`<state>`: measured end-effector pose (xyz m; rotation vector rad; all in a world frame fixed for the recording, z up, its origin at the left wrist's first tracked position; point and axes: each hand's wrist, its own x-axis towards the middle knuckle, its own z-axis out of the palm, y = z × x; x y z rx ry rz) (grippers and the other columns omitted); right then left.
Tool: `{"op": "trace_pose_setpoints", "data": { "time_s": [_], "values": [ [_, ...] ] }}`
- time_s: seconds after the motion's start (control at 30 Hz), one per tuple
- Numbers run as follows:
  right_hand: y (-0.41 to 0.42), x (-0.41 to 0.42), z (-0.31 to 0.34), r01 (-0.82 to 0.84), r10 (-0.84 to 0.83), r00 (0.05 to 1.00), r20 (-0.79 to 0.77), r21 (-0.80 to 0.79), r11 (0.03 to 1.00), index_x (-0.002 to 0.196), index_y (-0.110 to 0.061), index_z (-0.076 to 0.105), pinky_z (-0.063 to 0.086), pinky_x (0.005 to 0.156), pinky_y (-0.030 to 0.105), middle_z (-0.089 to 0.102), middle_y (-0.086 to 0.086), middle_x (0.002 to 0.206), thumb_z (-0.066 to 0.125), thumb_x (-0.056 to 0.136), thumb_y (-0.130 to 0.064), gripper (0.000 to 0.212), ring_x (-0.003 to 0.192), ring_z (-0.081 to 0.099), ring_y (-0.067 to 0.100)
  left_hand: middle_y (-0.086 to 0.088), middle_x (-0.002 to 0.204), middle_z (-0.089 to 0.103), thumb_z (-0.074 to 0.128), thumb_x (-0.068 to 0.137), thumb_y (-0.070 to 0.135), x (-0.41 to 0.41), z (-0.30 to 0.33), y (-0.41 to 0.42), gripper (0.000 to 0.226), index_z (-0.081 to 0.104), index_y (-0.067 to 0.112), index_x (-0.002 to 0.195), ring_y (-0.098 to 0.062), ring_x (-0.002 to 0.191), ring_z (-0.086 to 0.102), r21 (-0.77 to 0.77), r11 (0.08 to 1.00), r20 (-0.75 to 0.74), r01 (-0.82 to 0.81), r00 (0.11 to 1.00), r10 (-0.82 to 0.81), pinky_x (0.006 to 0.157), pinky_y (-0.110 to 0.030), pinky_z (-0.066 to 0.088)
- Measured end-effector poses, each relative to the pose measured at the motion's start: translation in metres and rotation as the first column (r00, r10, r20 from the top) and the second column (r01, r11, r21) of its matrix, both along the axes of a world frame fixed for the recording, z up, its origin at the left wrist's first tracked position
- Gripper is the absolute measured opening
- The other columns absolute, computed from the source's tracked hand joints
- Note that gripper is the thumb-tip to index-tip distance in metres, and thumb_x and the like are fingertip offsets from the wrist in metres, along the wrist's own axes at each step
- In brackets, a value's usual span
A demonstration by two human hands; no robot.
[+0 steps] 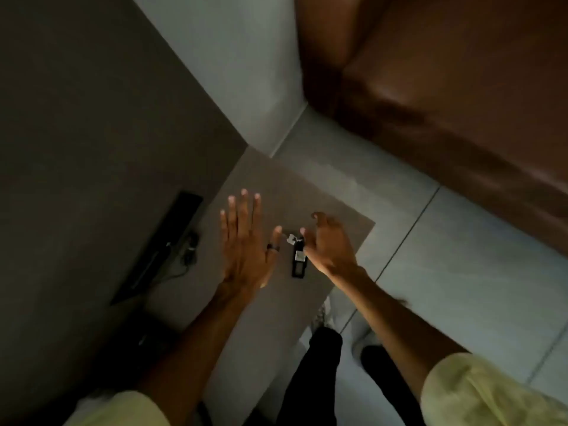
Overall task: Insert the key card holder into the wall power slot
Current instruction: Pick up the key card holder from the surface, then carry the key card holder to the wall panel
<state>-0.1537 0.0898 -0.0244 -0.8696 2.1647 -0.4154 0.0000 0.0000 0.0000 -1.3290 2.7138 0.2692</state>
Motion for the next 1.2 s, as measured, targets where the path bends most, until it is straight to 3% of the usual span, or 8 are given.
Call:
{"op": "trace_pose_setpoints", "data": {
  "time_s": [0.23, 0.37, 0.53, 0.6, 0.7, 0.87, 1.13, 1.2],
  "values": [
    [-0.006, 0.056, -0.052, -0.06, 0.067, 0.996, -0.054, 0.128, 0.99, 0.126, -0.008, 0.056, 0.054, 0.097, 0.043, 0.061, 0.014, 0.127, 0.073, 0.09, -0.031, 0.046, 0.115, 0.061, 0.034, -0.014, 0.18, 0.004, 0.021, 0.11, 0.061, 0.019, -0.037, 0.021, 0.076, 0.011, 0.018, 0.172, -0.031, 0.166, -0.004, 0.055, 0.998, 0.049, -0.002, 0.999, 0.0, 0.135, -0.05, 0.005],
    [0.003, 0.049, -0.042, 0.013, -0.013, 1.0, -0.001, 0.129, 0.992, 0.102, -0.01, 0.074, 0.058, 0.081, 0.035, 0.077, 0.013, 0.105, 0.069, 0.095, -0.025, 0.017, 0.099, 0.075, 0.031, -0.014, 0.18, -0.002, 0.02, 0.109, 0.061, 0.022, -0.02, 0.022, 0.076, 0.01, 0.019, 0.172, -0.029, 0.164, -0.012, 0.07, 0.997, 0.07, 0.03, 0.997, -0.035, 0.135, -0.049, 0.001],
    [0.024, -0.012, 0.012, 0.091, -0.092, 0.996, 0.016, 0.042, 0.995, 0.072, -0.006, 0.066, 0.056, 0.07, 0.036, 0.075, 0.017, 0.081, 0.067, 0.088, -0.015, 0.018, 0.085, 0.073, 0.037, -0.016, 0.179, -0.003, 0.018, 0.111, 0.061, -0.015, 0.035, 0.017, 0.074, 0.006, 0.02, 0.171, -0.033, 0.164, -0.011, -0.037, 0.987, 0.064, 0.157, 0.986, -0.155, 0.135, -0.052, 0.005],
    [0.032, -0.046, 0.046, 0.126, -0.125, 0.991, 0.042, -0.037, 0.991, 0.077, -0.003, 0.073, 0.059, 0.073, 0.032, 0.078, 0.017, 0.084, 0.067, 0.086, -0.007, 0.012, 0.086, 0.075, 0.033, -0.017, 0.179, -0.002, 0.015, 0.11, 0.061, -0.048, 0.071, 0.016, 0.074, 0.004, 0.019, 0.171, -0.034, 0.164, -0.011, -0.089, 0.973, 0.029, 0.213, 0.977, -0.212, 0.136, -0.051, 0.004],
    [0.051, -0.097, 0.111, 0.192, -0.198, 0.98, 0.007, -0.282, 0.94, 0.087, -0.006, 0.082, 0.043, 0.066, 0.001, 0.082, 0.013, 0.089, 0.078, 0.082, -0.002, 0.008, 0.083, 0.077, 0.026, -0.019, 0.179, 0.003, 0.018, 0.111, 0.059, -0.102, 0.128, 0.021, 0.074, 0.008, 0.017, 0.171, -0.033, 0.163, -0.013, -0.15, 0.946, -0.065, 0.288, 0.952, -0.3, 0.136, -0.046, -0.005],
    [0.091, -0.179, 0.242, 0.135, -0.27, 0.953, -0.139, -0.602, 0.787, 0.094, -0.007, 0.083, 0.057, 0.072, 0.032, 0.076, 0.013, 0.09, 0.081, 0.081, 0.0, 0.014, 0.075, 0.071, 0.022, -0.019, 0.179, 0.008, 0.035, 0.112, 0.054, -0.195, 0.234, 0.042, 0.072, 0.019, 0.015, 0.17, -0.036, 0.166, -0.004, -0.237, 0.908, -0.321, 0.345, 0.855, -0.408, 0.135, -0.041, -0.007],
    [0.177, -0.285, 0.486, -0.041, -0.412, 0.788, -0.458, -0.707, 0.707, 0.101, -0.011, 0.081, 0.044, 0.064, 0.021, 0.075, 0.008, 0.08, 0.074, 0.09, -0.008, 0.013, 0.072, 0.063, 0.015, -0.022, 0.178, 0.013, 0.04, 0.111, 0.051, -0.325, 0.436, 0.1, 0.073, 0.022, 0.01, 0.17, -0.04, 0.166, 0.005, -0.519, 0.738, -0.461, 0.432, 0.585, -0.667, 0.136, -0.055, 0.01],
    [0.208, -0.3, 0.549, 0.003, -0.528, 0.715, -0.458, -0.753, 0.658, 0.1, -0.013, 0.082, 0.043, 0.068, 0.005, 0.079, 0.006, 0.081, 0.078, 0.088, -0.01, 0.014, 0.074, 0.064, 0.005, -0.021, 0.178, 0.012, 0.036, 0.112, 0.051, -0.352, 0.493, 0.118, 0.073, 0.021, 0.009, 0.17, -0.04, 0.166, 0.004, -0.572, 0.689, -0.477, 0.445, 0.503, -0.721, 0.137, -0.052, 0.006]
  ]
}}
